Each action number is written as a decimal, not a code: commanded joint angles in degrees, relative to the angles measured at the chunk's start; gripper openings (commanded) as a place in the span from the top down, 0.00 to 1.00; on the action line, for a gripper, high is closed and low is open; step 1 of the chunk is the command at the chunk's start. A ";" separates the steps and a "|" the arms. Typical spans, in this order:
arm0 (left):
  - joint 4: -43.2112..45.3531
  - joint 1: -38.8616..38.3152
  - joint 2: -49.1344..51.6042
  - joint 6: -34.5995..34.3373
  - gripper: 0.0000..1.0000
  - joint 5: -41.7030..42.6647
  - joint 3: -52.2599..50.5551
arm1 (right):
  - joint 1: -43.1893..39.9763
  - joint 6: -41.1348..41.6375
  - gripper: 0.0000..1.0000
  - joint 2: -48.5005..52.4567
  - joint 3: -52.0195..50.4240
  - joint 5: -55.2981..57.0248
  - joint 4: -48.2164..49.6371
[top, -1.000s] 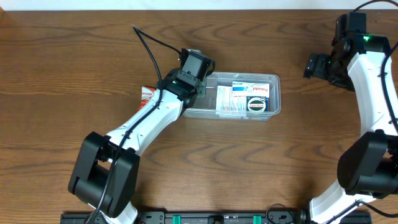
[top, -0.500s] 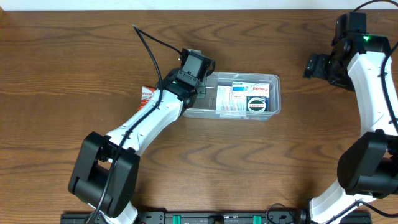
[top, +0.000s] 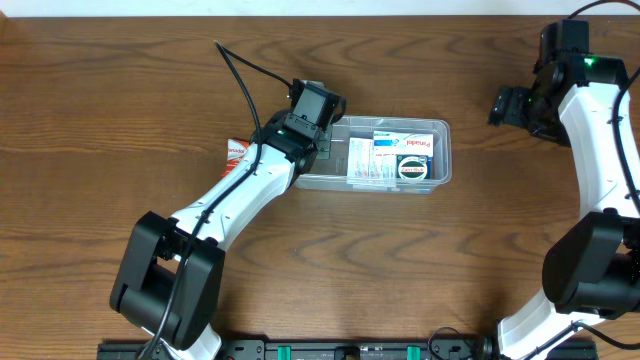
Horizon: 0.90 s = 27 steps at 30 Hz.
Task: Pack container
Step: 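Lower the dark bottle into the container's left end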
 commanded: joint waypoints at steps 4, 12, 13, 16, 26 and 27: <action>-0.26 0.02 0.42 0.50 0.76 -1.75 -0.04 | -0.15 -0.72 0.01 -0.11 0.63 0.57 0.00; -0.24 0.02 0.42 0.50 0.76 -1.75 -0.04 | -0.15 -0.72 0.01 -0.11 0.61 0.57 0.00; -0.24 0.02 0.42 0.50 0.76 -1.75 -0.04 | -0.15 -0.72 0.01 -0.11 0.61 0.57 0.00; -0.24 0.02 0.42 0.50 0.76 -1.77 -0.04 | -0.15 -0.72 0.01 -0.11 0.63 0.57 0.00; 0.48 0.02 0.42 0.48 0.90 -1.75 -0.04 | -0.15 -0.72 0.01 -0.11 0.63 0.57 0.00; 0.57 0.02 0.42 0.48 0.92 -1.75 -0.04 | -0.15 -0.72 0.01 -0.11 0.63 0.57 0.00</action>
